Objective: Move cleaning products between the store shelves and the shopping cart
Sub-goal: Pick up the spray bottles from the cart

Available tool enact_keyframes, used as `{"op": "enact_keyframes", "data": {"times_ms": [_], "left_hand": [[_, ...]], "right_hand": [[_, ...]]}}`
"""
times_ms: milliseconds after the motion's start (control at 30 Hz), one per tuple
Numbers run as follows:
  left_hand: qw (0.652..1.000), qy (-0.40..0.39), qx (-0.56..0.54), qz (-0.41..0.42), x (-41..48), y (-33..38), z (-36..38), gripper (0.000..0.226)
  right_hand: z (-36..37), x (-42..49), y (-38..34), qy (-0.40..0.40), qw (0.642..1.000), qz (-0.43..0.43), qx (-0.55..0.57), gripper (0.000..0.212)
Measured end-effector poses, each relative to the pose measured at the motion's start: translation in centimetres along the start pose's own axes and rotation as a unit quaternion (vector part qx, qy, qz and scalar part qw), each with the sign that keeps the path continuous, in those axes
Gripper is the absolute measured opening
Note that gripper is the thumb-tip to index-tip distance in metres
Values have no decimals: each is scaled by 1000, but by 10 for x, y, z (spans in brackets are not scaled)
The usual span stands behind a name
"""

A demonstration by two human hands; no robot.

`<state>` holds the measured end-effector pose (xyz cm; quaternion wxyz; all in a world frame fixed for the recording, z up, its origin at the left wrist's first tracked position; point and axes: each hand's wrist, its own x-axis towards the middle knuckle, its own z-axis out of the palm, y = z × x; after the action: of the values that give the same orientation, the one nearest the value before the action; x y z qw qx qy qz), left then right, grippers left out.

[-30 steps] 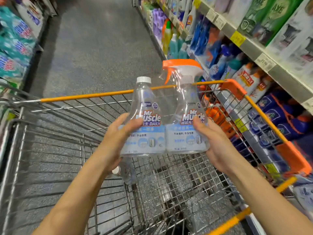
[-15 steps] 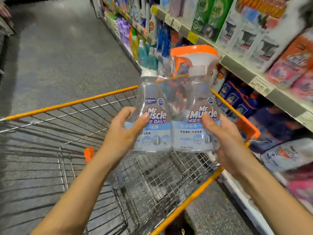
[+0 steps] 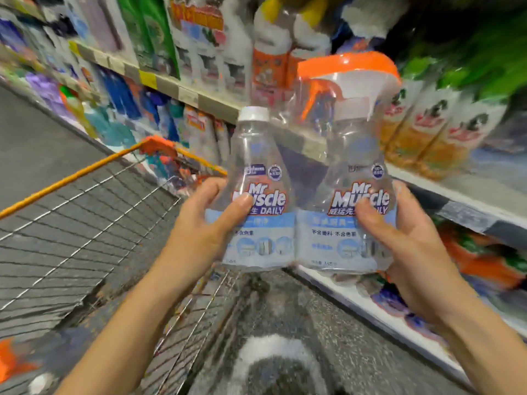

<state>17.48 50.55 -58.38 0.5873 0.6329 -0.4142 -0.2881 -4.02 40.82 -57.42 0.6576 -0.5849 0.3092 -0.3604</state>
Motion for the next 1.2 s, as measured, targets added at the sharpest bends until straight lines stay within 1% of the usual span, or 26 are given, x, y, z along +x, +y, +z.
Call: {"op": "enact_keyframes", "data": {"times_ms": [100, 200, 333, 433, 500, 633, 667, 733, 833, 933, 1033, 1133, 1200], "left_hand": [[998, -40, 18, 39, 7, 12, 64, 41], [995, -81, 18, 46, 12, 22, 129, 37], [988, -138, 22, 72, 18, 38, 209, 42], [982, -164, 39, 87, 26, 45, 258, 35], [975, -176, 70, 119, 33, 44, 285, 35], [954, -195, 133, 184, 55, 37, 329, 50], [948, -204, 142, 199, 61, 35, 338, 47], [935, -212, 163, 234, 72, 33, 352, 32], [917, -206, 198, 277, 89, 31, 368, 35], [911, -215, 230, 265, 107, 21, 378, 32], [916, -203, 270, 216, 119, 11, 387, 26], [916, -197, 289, 198, 125, 10, 398, 46], [914, -190, 306, 187, 131, 12, 405, 52]], "right_hand": [[-63, -18, -12, 45, 999, -8, -14, 53], [-122, -37, -22, 77, 997, -16, -11, 55], [-196, -56, -32, 129, 991, -35, -6, 53], [-240, -59, -33, 156, 986, -57, -25, 54], [-265, -57, -30, 167, 983, -67, -33, 49], [-306, -47, -18, 199, 973, -96, -67, 42], [-315, -44, -16, 212, 970, -101, -71, 39], [-329, -38, -13, 244, 959, -107, -96, 41], [-343, -28, -7, 270, 947, -101, -143, 37], [-349, -14, 3, 280, 946, -87, -136, 38], [-355, -1, 12, 294, 942, -78, -141, 48], [-365, 9, 17, 308, 936, -68, -155, 46], [-372, 16, 20, 308, 933, -65, -176, 47]]}}
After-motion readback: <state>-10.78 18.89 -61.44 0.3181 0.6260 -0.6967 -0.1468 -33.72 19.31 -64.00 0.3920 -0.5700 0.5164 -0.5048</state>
